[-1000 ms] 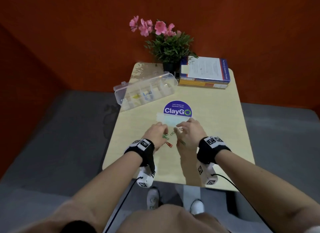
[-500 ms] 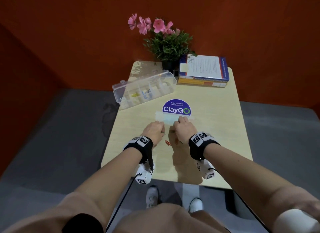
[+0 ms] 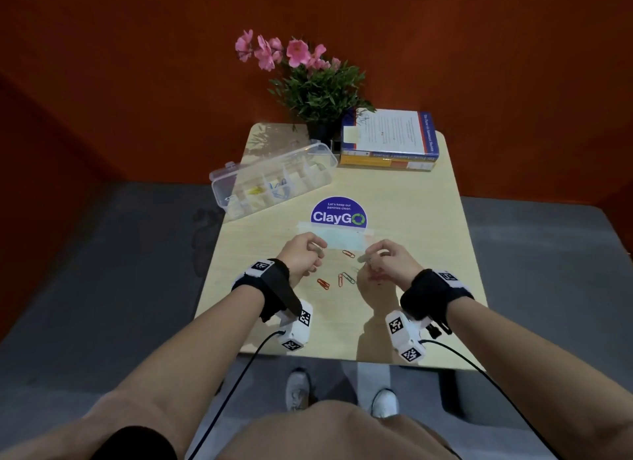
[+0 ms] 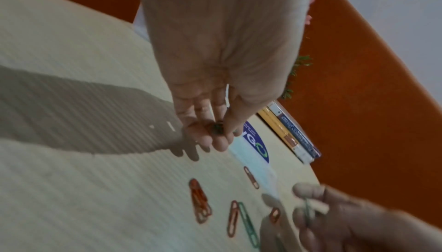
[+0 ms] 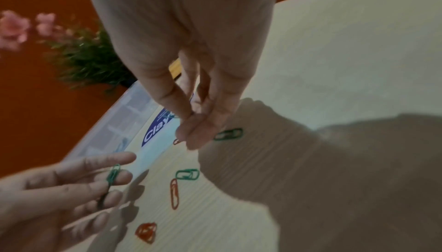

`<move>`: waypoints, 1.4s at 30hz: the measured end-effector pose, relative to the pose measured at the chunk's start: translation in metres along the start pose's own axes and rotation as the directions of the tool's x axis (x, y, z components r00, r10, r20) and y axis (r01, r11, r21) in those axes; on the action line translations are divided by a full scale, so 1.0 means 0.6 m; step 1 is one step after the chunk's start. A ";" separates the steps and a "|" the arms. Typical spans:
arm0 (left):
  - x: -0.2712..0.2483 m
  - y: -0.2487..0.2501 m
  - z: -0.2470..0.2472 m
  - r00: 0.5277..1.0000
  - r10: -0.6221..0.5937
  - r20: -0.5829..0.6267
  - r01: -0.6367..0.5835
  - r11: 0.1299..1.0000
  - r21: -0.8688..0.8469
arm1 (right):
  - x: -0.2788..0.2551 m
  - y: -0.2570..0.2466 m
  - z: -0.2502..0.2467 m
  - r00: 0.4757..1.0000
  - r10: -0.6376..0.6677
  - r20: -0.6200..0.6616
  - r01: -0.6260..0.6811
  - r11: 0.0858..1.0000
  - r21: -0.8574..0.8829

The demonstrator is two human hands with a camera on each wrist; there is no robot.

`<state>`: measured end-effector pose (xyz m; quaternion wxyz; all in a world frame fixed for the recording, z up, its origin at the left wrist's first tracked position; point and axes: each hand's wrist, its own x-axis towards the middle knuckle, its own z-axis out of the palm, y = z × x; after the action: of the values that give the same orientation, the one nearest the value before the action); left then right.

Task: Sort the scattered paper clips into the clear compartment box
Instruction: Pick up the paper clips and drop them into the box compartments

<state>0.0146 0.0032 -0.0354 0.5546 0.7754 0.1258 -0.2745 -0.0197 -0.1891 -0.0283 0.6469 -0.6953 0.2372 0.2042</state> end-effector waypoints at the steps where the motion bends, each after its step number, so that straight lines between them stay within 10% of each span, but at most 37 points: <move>1: -0.002 0.007 0.003 0.999 -0.032 0.017 0.032 0.999 -0.019 | -0.008 0.001 0.001 0.999 0.037 0.038 -0.040 0.996 0.082; 6: -0.006 0.023 0.006 0.979 -0.190 0.072 0.199 0.969 -0.149 | -0.022 0.012 0.020 0.969 0.212 0.130 -0.235 0.953 0.194; 9: -0.003 0.018 0.009 0.988 -0.154 0.011 0.154 0.981 -0.118 | -0.012 0.021 0.043 0.996 0.010 -0.092 -0.028 0.978 -0.205; 13: 0.000 0.005 0.012 0.997 -0.059 -0.049 0.060 0.998 0.009 | -0.018 0.035 0.071 0.981 -0.196 -0.011 0.128 0.685 -0.718; 22: -0.013 0.004 0.033 0.998 0.031 -0.051 -0.022 0.987 0.160 | -0.026 0.032 0.051 0.991 -0.135 0.028 0.091 0.490 -0.867; 26: -0.016 0.018 0.067 0.992 0.120 0.050 -0.129 0.860 0.493 | -0.047 0.050 0.007 0.996 -0.091 0.021 0.063 0.486 -0.872; 30: -0.021 0.022 0.109 0.969 0.192 0.158 -0.248 0.741 0.624 | -0.053 0.066 -0.054 0.994 -0.094 -0.047 0.031 0.692 -0.721; 34: -0.016 0.026 0.136 0.924 0.272 0.268 -0.381 0.616 0.690 | -0.058 0.058 -0.095 0.991 0.004 -0.132 -0.031 0.979 -0.201; 42: -0.003 0.037 0.144 0.910 0.226 0.347 -0.415 0.481 0.772 | -0.062 0.025 -0.100 0.995 0.095 -0.005 -0.088 0.935 0.345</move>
<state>-0.0007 -0.0849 -0.0369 0.1709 0.9218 -0.2229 -0.2674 -0.0597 -0.2474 -0.0136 0.7457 -0.5620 0.3082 0.1820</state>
